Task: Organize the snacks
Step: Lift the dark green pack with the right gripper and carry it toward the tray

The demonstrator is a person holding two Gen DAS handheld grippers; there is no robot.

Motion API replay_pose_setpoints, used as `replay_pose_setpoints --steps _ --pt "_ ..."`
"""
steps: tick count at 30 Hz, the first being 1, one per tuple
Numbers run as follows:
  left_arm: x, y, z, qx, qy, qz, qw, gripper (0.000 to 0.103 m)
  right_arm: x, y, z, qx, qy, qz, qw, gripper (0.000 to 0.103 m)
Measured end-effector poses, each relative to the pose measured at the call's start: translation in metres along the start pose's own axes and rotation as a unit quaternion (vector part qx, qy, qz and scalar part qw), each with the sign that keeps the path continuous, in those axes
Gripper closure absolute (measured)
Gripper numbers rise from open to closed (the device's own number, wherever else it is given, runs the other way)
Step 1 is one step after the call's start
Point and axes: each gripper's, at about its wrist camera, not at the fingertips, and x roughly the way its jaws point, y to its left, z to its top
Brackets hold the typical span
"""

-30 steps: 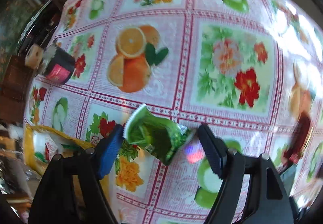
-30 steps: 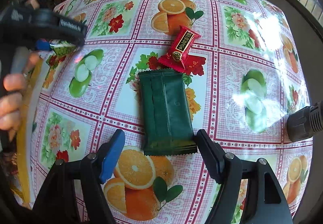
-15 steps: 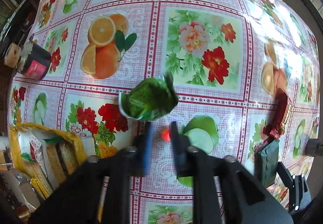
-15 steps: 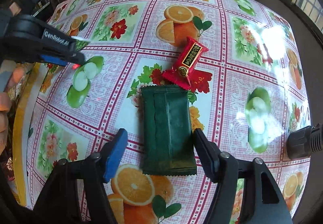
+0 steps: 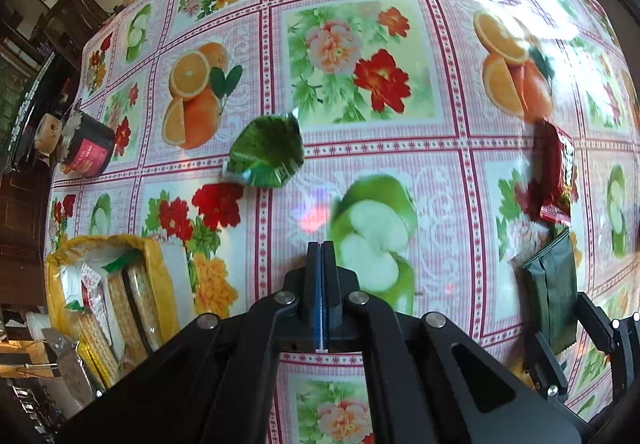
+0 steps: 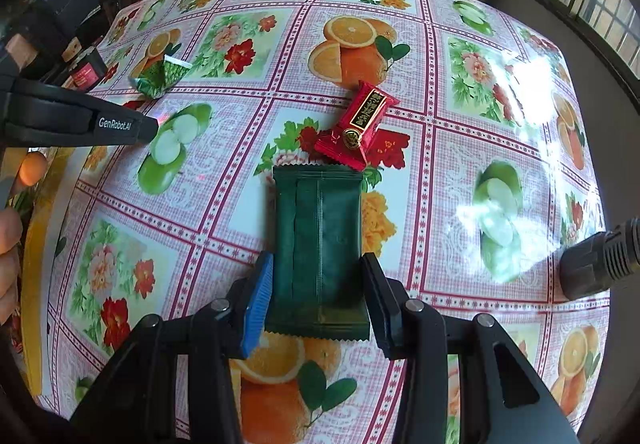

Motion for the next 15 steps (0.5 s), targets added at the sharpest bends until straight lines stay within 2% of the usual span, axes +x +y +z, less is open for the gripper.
replay_pose_setpoints --steps 7,15 --pt "-0.012 -0.008 -0.037 0.001 0.003 0.015 0.9999 0.102 -0.020 0.007 -0.037 -0.001 0.001 0.005 1.000 0.059" --pt "-0.037 -0.026 -0.107 0.022 -0.002 0.013 0.9997 0.102 -0.052 0.011 -0.086 0.005 -0.011 0.001 1.000 0.059"
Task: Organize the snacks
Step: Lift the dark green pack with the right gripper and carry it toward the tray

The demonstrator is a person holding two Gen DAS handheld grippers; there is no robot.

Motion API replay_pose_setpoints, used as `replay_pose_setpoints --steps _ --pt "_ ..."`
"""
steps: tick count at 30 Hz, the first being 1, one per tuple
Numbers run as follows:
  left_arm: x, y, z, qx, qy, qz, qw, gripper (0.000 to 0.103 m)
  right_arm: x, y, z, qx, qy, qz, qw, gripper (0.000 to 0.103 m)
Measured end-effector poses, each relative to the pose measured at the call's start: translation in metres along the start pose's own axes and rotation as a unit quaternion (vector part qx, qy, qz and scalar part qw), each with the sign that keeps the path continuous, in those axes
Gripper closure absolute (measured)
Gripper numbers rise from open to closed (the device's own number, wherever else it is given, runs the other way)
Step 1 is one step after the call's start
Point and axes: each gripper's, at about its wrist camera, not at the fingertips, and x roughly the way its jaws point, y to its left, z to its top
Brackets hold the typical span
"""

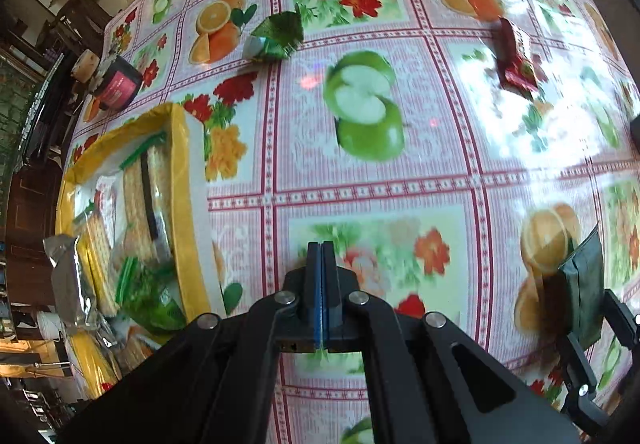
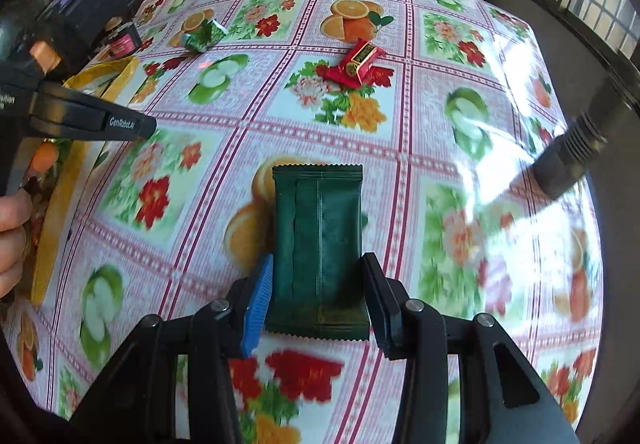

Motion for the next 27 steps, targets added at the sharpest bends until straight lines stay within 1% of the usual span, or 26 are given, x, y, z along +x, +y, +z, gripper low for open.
replay_pose_setpoints --steps 2,4,7,10,13,17,20,25,27 --pt "-0.009 -0.005 -0.020 0.011 -0.011 -0.002 0.9999 0.102 -0.005 0.002 -0.009 0.001 -0.002 -0.001 1.000 0.059" --pt "-0.017 -0.008 -0.038 0.023 -0.020 -0.012 0.9994 0.102 -0.011 0.004 -0.020 0.002 -0.006 -0.006 1.000 0.059" --pt "-0.028 -0.009 -0.065 0.038 -0.034 -0.025 0.9984 0.102 -0.019 0.005 -0.034 0.009 -0.017 -0.008 1.000 0.059" --pt "-0.037 -0.011 -0.091 0.048 -0.053 -0.029 0.9970 0.102 -0.028 0.009 -0.045 0.013 -0.029 -0.009 0.999 0.059" --pt "-0.034 0.001 -0.104 0.052 -0.063 -0.044 0.9957 0.102 -0.034 0.014 -0.054 0.016 -0.034 0.002 0.999 0.059" --pt "-0.041 0.007 -0.128 0.052 -0.080 -0.066 0.9933 0.102 -0.040 0.024 -0.062 0.014 -0.043 0.005 0.999 0.059" --pt "-0.046 0.012 -0.144 0.054 -0.100 -0.066 0.9913 0.102 -0.044 0.030 -0.067 0.014 -0.047 0.007 0.999 0.059" --pt "-0.050 0.023 -0.160 0.049 -0.112 -0.081 0.9891 0.102 -0.046 0.035 -0.071 0.017 -0.051 0.005 0.999 0.059" --pt "-0.053 0.027 -0.163 0.047 -0.120 -0.080 0.9884 0.102 -0.048 0.037 -0.071 0.017 -0.052 0.003 0.998 0.059"
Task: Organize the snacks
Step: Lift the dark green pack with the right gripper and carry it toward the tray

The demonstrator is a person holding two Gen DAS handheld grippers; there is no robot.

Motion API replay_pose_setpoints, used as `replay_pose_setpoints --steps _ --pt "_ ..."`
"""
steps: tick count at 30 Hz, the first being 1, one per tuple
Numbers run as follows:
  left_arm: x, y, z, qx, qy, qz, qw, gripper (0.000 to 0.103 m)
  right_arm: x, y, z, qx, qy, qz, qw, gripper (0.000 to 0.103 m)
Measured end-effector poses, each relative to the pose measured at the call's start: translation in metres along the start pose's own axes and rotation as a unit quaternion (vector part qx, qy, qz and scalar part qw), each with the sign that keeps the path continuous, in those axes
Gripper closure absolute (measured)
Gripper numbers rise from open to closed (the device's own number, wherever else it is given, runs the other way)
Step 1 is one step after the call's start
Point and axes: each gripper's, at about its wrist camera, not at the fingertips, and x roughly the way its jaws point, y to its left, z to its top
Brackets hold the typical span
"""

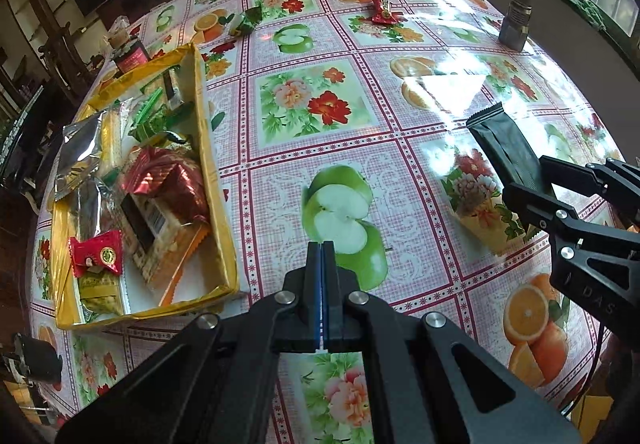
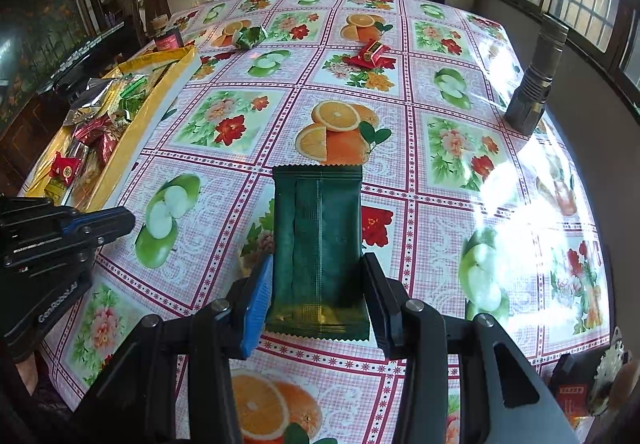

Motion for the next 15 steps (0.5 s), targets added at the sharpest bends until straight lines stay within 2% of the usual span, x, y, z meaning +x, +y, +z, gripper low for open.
replay_pose_setpoints --steps 15 --pt "-0.027 0.023 -0.016 -0.013 -0.030 -0.022 0.9992 0.102 -0.015 0.030 0.018 -0.027 -0.020 0.003 0.999 0.059"
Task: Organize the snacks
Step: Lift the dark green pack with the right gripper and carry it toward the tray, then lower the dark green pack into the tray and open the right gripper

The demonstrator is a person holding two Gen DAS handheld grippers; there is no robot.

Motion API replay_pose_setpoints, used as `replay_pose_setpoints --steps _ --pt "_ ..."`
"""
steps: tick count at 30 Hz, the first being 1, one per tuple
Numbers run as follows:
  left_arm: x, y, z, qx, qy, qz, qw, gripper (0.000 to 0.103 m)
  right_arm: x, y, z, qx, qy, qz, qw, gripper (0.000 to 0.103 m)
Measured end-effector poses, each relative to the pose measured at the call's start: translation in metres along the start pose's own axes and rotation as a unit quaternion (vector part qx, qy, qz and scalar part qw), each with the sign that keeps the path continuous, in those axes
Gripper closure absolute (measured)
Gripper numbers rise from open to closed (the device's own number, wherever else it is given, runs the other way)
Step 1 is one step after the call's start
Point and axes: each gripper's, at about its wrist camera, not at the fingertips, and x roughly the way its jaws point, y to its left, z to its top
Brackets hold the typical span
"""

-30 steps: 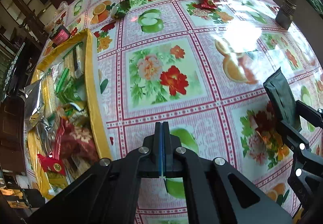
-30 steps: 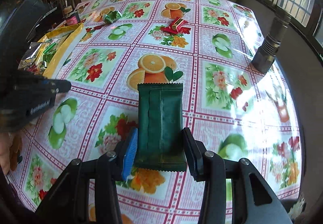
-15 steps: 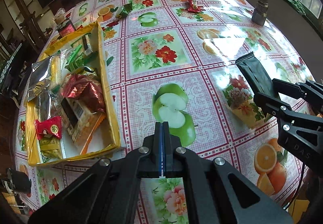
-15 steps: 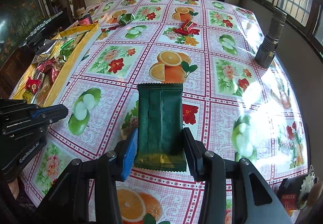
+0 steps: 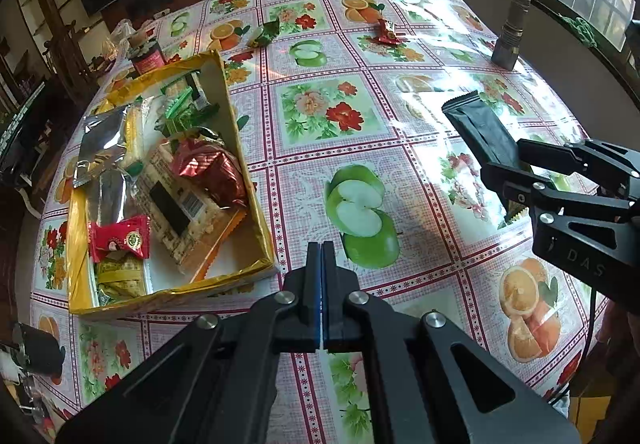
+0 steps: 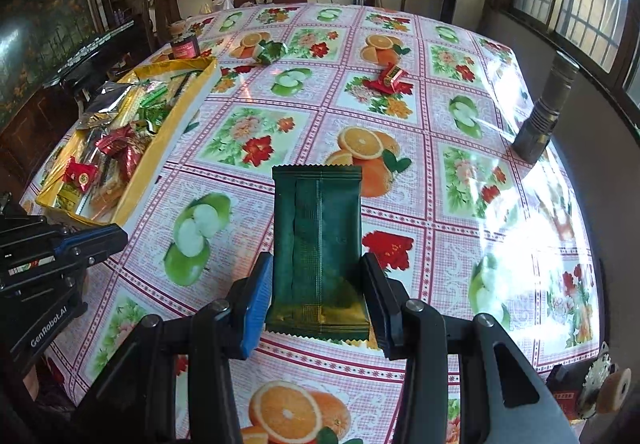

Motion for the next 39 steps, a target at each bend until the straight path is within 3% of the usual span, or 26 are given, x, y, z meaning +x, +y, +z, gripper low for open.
replay_pose_setpoints --steps 7,10,15,20,39 --pt "-0.027 0.034 0.010 -0.043 -0.025 -0.003 0.9988 0.102 -0.003 0.041 0.036 -0.038 -0.021 0.048 0.998 0.059" --pt "-0.028 0.066 0.018 -0.076 -0.031 0.019 0.9965 0.102 0.006 0.068 0.057 -0.058 -0.027 0.081 0.995 0.059" --pt "-0.009 0.125 0.025 -0.130 -0.001 0.048 0.9904 0.102 0.028 0.107 0.084 -0.069 -0.028 0.128 0.989 0.059" --pt "0.000 0.162 0.024 -0.167 0.009 0.063 0.9839 0.102 0.047 0.134 0.097 -0.079 -0.019 0.146 0.986 0.059" --pt "0.027 0.174 0.027 -0.173 0.049 0.068 0.9813 0.101 0.079 0.160 0.111 -0.089 0.013 0.155 0.984 0.057"
